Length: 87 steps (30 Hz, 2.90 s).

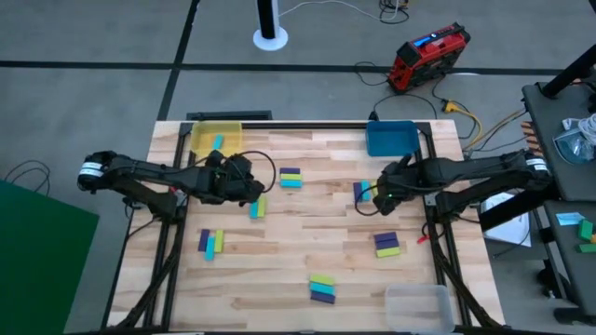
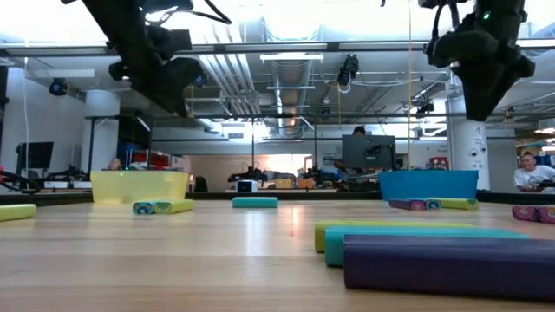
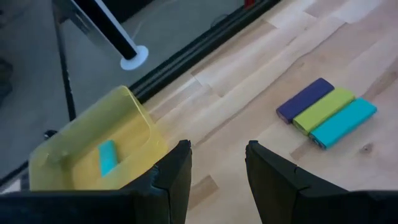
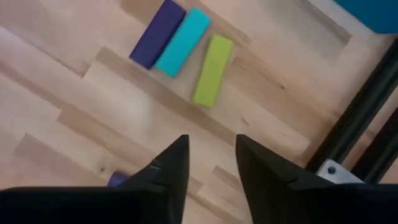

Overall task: Sort blocks
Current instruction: Put the green block into the blue bin

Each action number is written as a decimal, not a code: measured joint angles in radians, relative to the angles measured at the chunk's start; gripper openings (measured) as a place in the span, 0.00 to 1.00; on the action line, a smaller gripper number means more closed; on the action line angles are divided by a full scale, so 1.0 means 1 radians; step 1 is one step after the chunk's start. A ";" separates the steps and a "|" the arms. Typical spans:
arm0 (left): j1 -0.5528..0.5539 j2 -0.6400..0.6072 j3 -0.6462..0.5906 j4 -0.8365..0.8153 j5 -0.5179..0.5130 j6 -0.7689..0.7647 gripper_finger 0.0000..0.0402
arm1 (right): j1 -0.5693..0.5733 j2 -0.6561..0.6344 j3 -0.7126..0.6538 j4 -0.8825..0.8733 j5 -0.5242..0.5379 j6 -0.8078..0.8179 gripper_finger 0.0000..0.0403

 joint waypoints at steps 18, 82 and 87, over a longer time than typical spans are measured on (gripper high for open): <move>0.002 0.000 0.000 0.011 -0.068 0.021 0.33 | -0.256 0.149 -0.166 0.294 -0.058 -0.259 0.53; 0.002 0.000 0.000 0.005 -0.068 0.026 0.33 | -0.325 0.194 -0.183 0.340 -0.074 -0.371 0.23; 0.021 -0.001 0.000 0.074 -0.067 0.076 0.33 | -0.325 0.107 -0.183 0.361 -0.016 -0.376 0.23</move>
